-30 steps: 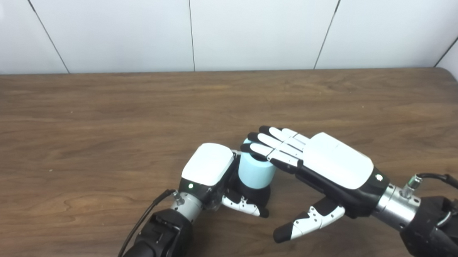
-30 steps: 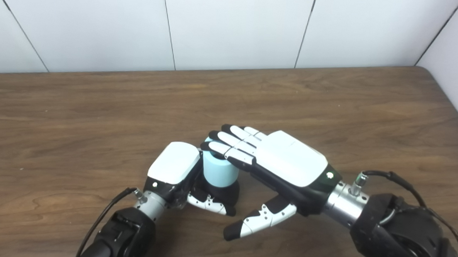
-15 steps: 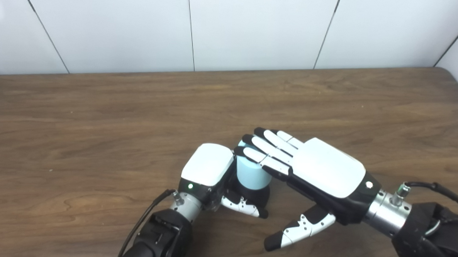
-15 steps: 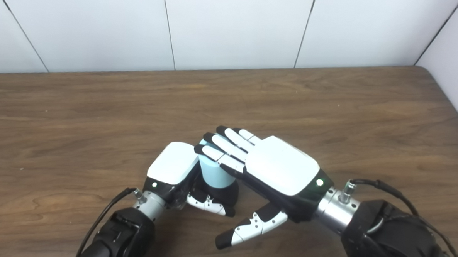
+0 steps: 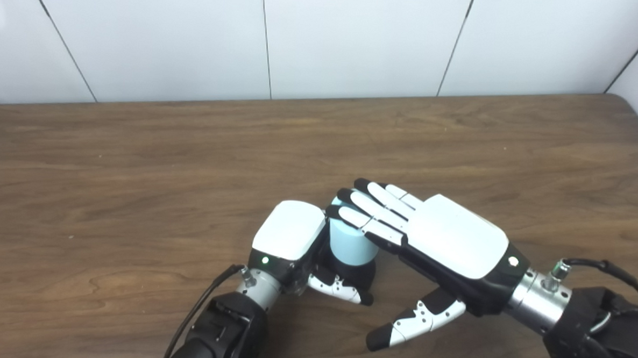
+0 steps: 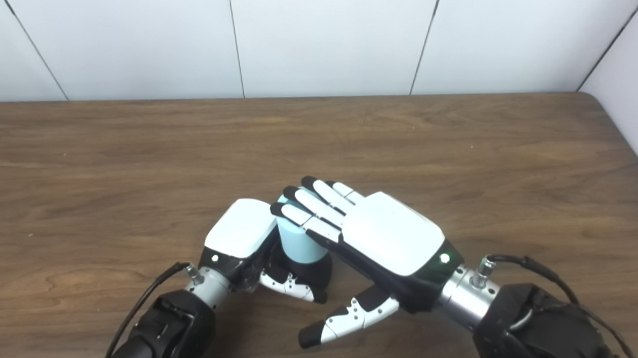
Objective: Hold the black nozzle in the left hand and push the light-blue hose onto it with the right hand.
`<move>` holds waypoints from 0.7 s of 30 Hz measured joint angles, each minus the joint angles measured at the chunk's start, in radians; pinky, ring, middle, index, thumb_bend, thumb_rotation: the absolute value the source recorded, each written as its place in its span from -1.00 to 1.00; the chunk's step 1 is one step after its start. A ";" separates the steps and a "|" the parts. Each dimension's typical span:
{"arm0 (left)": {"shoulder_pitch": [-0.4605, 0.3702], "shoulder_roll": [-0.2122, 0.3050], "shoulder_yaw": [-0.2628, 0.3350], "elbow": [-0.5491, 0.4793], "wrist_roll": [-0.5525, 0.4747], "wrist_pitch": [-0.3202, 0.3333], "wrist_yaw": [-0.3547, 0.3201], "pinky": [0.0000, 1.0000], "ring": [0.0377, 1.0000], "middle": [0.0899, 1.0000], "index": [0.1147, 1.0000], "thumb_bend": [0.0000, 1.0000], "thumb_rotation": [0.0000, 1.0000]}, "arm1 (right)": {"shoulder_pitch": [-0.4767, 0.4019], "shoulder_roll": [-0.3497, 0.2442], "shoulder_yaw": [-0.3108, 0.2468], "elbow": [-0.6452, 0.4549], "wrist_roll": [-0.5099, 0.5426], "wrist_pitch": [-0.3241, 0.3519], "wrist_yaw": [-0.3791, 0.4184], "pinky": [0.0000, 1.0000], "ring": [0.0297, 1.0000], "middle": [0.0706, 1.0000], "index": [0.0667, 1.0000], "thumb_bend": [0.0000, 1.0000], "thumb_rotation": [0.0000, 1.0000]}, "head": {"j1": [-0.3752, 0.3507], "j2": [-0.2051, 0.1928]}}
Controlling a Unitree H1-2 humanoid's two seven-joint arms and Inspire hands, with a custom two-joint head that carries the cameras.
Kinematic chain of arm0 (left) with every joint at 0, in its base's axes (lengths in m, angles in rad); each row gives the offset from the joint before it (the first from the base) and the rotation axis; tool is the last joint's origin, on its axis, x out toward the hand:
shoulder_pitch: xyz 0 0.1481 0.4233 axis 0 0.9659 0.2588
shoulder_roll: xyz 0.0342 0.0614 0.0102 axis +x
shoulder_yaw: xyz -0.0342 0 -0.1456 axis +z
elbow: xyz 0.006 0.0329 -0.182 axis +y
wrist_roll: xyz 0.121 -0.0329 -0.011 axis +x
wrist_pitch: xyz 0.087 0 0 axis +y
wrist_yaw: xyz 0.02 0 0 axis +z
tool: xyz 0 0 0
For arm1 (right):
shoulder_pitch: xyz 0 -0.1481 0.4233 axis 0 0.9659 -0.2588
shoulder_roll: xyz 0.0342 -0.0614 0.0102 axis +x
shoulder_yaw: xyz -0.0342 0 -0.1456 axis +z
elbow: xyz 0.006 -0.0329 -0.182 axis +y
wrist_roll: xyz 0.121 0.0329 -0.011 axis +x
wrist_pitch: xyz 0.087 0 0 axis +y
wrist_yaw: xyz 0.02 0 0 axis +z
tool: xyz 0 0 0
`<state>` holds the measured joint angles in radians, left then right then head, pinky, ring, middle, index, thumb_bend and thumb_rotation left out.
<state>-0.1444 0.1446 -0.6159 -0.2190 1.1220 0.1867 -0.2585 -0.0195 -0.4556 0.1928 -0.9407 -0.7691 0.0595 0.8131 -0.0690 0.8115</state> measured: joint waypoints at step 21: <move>0.003 -0.002 0.000 -0.002 0.003 -0.001 -0.002 -0.27 -0.05 -0.02 -0.24 -0.05 -1.00 | 0.019 -0.020 0.023 0.037 0.005 0.009 -0.047 0.96 0.93 0.91 0.90 0.46 1.00 | 0.000 0.005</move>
<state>-0.1418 0.1426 -0.6154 -0.2211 1.1251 0.1861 -0.2604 -0.0002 -0.4757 0.2156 -0.9041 -0.7642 0.0681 0.7662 -0.0690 0.8161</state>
